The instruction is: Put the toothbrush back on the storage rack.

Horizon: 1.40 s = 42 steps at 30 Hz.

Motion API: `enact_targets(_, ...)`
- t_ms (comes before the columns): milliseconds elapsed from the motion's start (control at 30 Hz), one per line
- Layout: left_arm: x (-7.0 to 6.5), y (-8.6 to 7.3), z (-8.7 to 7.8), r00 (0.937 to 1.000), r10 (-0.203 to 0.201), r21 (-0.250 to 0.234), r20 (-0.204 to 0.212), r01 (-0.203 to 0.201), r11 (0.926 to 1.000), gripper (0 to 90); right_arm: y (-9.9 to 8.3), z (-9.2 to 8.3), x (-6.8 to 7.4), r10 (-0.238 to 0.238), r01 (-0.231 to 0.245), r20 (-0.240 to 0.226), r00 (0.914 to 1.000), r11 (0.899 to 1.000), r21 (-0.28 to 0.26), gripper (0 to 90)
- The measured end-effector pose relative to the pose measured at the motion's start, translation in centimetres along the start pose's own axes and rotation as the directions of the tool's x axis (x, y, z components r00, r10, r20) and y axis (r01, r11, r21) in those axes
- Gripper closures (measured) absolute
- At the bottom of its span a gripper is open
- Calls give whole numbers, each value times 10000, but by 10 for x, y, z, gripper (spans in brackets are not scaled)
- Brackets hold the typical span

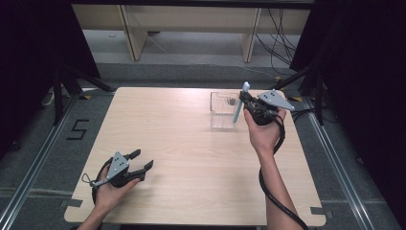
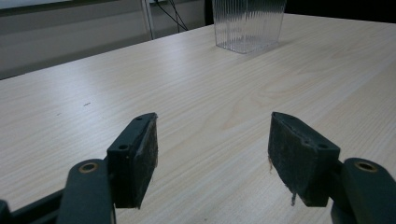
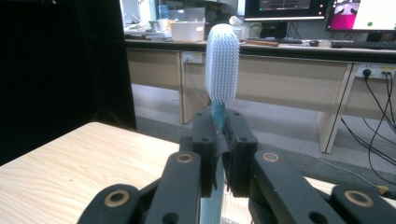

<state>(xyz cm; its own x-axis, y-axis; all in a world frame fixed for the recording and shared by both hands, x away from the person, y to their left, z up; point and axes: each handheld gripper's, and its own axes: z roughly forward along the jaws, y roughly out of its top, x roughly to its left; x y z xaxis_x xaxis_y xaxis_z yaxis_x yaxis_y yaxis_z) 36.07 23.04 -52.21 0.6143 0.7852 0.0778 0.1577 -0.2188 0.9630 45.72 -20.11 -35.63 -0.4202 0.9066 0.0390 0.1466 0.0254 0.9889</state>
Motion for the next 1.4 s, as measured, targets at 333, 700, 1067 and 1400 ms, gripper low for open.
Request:
enact_targets(333, 0, 0, 0, 10000, -35, -3, -33, 35, 10000, 325, 2, 4, -4, 58, -58, 112, 9999, 10000, -13, 847)
enact_targets(700, 0, 0, -1, 10000, -51, -10, -24, 51, 10000, 324, 7, 10, -10, -24, 27, 281, 9996, 9999, -125, 847)
enact_targets(1067, 1, -1, 1, 9999, -130, -196, 52, 131, 9997, 324, 10, 19, -13, -75, 80, 380, 9992, 9999, -124, 847)
enact_targets(1400, 1, -1, 1, 9999, -145, -201, 47, 146, 9997, 324, 10, 23, -18, -69, 80, 537, 9985, 9997, -213, 847)
